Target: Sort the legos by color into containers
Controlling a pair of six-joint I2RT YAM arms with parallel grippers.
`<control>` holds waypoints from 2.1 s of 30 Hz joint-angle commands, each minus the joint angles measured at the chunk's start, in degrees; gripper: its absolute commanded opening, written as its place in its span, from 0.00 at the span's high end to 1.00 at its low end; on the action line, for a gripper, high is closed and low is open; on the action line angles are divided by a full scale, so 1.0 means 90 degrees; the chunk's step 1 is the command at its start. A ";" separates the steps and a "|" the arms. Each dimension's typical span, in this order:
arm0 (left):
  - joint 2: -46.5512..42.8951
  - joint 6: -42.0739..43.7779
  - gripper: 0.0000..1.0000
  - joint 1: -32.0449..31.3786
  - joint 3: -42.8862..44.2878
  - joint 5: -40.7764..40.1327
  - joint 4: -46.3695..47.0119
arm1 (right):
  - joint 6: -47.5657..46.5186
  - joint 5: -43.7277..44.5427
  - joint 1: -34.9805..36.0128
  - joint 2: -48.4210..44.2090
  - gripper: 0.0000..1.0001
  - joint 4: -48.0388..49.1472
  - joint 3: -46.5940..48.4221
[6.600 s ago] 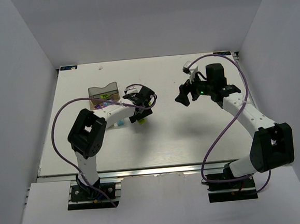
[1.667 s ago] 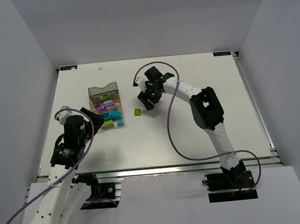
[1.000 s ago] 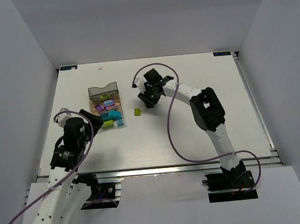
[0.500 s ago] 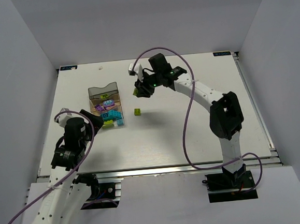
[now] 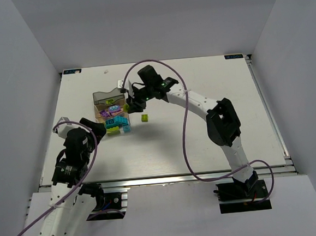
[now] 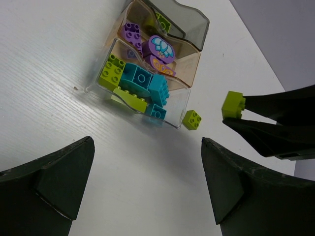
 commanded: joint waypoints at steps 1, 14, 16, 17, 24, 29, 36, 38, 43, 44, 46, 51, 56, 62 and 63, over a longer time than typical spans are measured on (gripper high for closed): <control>-0.0110 0.0052 0.02 0.0040 -0.0133 -0.0127 -0.0091 | -0.0111 0.0116 0.0149 0.0346 1.00 0.0166 0.0493; -0.0168 0.0052 0.02 0.0040 -0.0123 -0.0196 -0.0238 | -0.0219 0.0800 0.0676 0.0864 0.91 0.0722 0.0406; -0.0168 0.0042 0.02 0.0040 -0.0123 -0.0196 -0.0248 | -0.0189 0.0868 0.0696 0.0913 0.83 0.0809 0.0416; -0.0178 0.0042 0.02 0.0040 -0.0123 -0.0186 -0.0248 | -0.0189 0.0888 0.0715 0.0962 0.80 0.0830 0.0416; -0.0198 0.0178 0.02 0.0040 -0.0172 0.0330 0.0064 | -0.0218 0.1112 0.0745 0.1109 0.19 0.0966 0.0308; -0.0159 0.0315 0.02 0.0040 -0.0191 0.0828 0.0512 | -0.0199 0.1064 0.0677 0.0846 0.10 0.0928 0.0318; 0.0611 0.0520 0.09 0.0030 -0.0201 0.2108 0.1538 | 0.0795 0.1339 0.0180 -0.0754 0.11 0.2166 -0.0862; 0.0817 0.0569 0.11 0.0020 -0.0162 0.2535 0.1880 | 0.0778 0.0910 -0.0180 -0.1154 0.10 0.1916 -0.1088; 0.1743 0.0823 0.11 -0.0038 0.0267 0.3398 0.2749 | 0.0866 -0.0156 -0.1215 -0.2101 0.24 0.1153 -0.2031; 0.1910 0.0910 0.11 -0.0125 0.0384 0.3408 0.2760 | 0.0865 -0.0195 -0.1373 -0.2249 0.26 0.1133 -0.2229; 0.2262 0.1145 0.11 -0.0223 0.0774 0.3379 0.2731 | 0.0865 -0.0322 -0.1888 -0.2707 0.30 0.1055 -0.2581; 0.3901 0.1720 0.12 -0.1130 0.1731 0.2833 0.2468 | 0.1031 -0.0752 -0.2915 -0.3422 0.52 0.0811 -0.3625; 0.5630 0.2209 0.13 -0.1912 0.3408 0.1467 0.1151 | 0.1148 -0.1074 -0.3668 -0.3813 0.80 0.0625 -0.4154; 0.7145 0.2395 0.13 -0.2147 0.4456 0.0460 0.0300 | 0.1597 -0.1094 -0.3884 -0.4008 0.65 0.0858 -0.4642; 0.7282 0.2463 0.13 -0.2148 0.4641 0.0439 0.0222 | 0.1675 -0.1114 -0.3884 -0.4008 0.61 0.0907 -0.4672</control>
